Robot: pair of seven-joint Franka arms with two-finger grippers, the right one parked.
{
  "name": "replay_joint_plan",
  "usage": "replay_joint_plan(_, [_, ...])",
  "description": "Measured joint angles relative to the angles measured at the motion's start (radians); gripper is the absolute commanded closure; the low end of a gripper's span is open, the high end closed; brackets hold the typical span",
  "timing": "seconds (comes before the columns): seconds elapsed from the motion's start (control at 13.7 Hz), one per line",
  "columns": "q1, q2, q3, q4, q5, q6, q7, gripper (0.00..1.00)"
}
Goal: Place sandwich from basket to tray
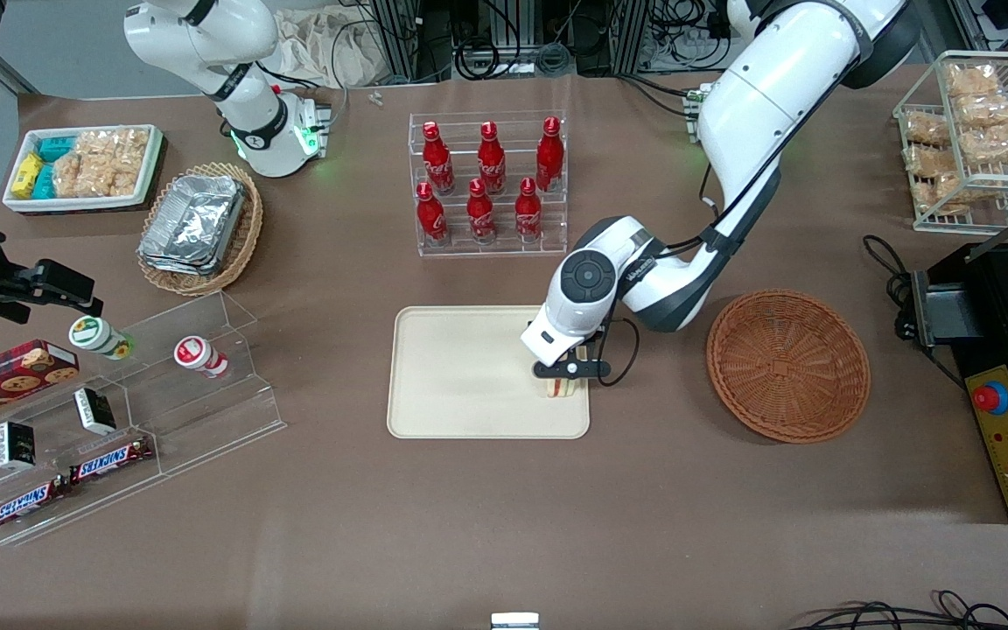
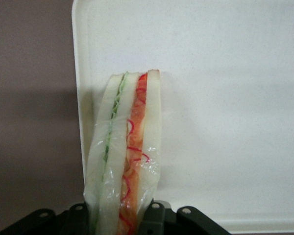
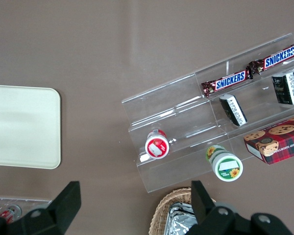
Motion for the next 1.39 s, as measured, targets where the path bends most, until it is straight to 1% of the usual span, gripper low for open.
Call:
replay_joint_plan(0.36, [0.002,-0.006,0.001,0.106,0.024,-0.016,-0.057,0.00])
replay_joint_plan(0.44, [0.007,-0.013,0.001,0.147,0.024,-0.061,-0.063,0.00])
replay_joint_plan(0.66, [0.041,-0.049,0.004,0.289,0.024,-0.288,-0.063,0.00])
replay_joint_plan(0.8, [0.076,-0.087,0.003,0.337,0.020,-0.375,-0.060,0.00])
replay_joint_plan(0.95, [0.099,-0.136,0.002,0.347,-0.005,-0.441,-0.049,0.00])
replay_joint_plan(1.09, [0.111,-0.191,0.002,0.349,-0.044,-0.551,0.020,0.00])
replay_joint_plan(1.24, [0.160,-0.250,0.005,0.350,-0.117,-0.651,0.151,0.00])
replay_joint_plan(1.39, [0.215,-0.312,0.046,0.350,-0.167,-0.755,0.308,0.00])
